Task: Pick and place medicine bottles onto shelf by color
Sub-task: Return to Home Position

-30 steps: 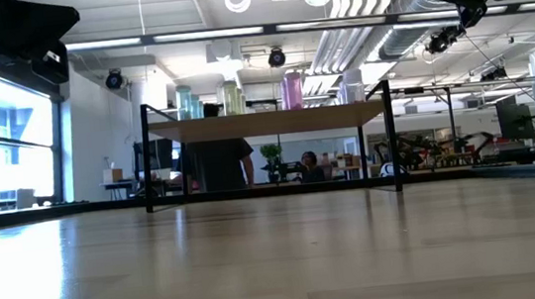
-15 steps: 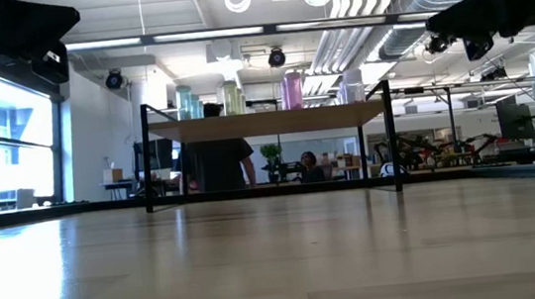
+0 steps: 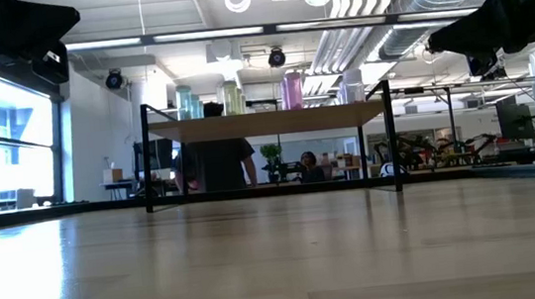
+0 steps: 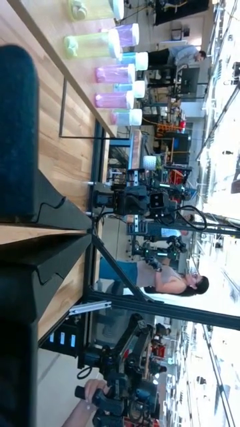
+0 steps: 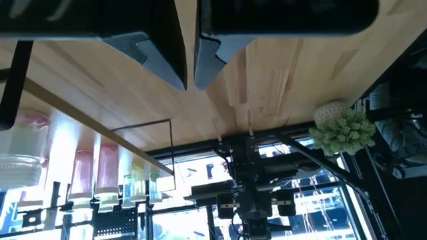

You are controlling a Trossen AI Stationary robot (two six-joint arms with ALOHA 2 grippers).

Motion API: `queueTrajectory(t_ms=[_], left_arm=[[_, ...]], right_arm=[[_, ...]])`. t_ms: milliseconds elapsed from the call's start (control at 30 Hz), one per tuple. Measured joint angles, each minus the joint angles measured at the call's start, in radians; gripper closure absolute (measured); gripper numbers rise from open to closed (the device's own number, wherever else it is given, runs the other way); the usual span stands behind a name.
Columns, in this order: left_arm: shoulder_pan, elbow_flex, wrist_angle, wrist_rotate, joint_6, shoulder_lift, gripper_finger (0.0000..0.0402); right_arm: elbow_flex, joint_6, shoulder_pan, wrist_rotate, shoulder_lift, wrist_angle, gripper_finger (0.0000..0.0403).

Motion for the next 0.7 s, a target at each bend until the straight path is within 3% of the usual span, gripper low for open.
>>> queueTrajectory(t_ms=[700], left_arm=[[0.0,0.0,0.0,0.0,0.0,0.0,0.0389]], right_arm=[[0.0,-0.007,0.0,0.0,0.0,0.0,0.0382]])
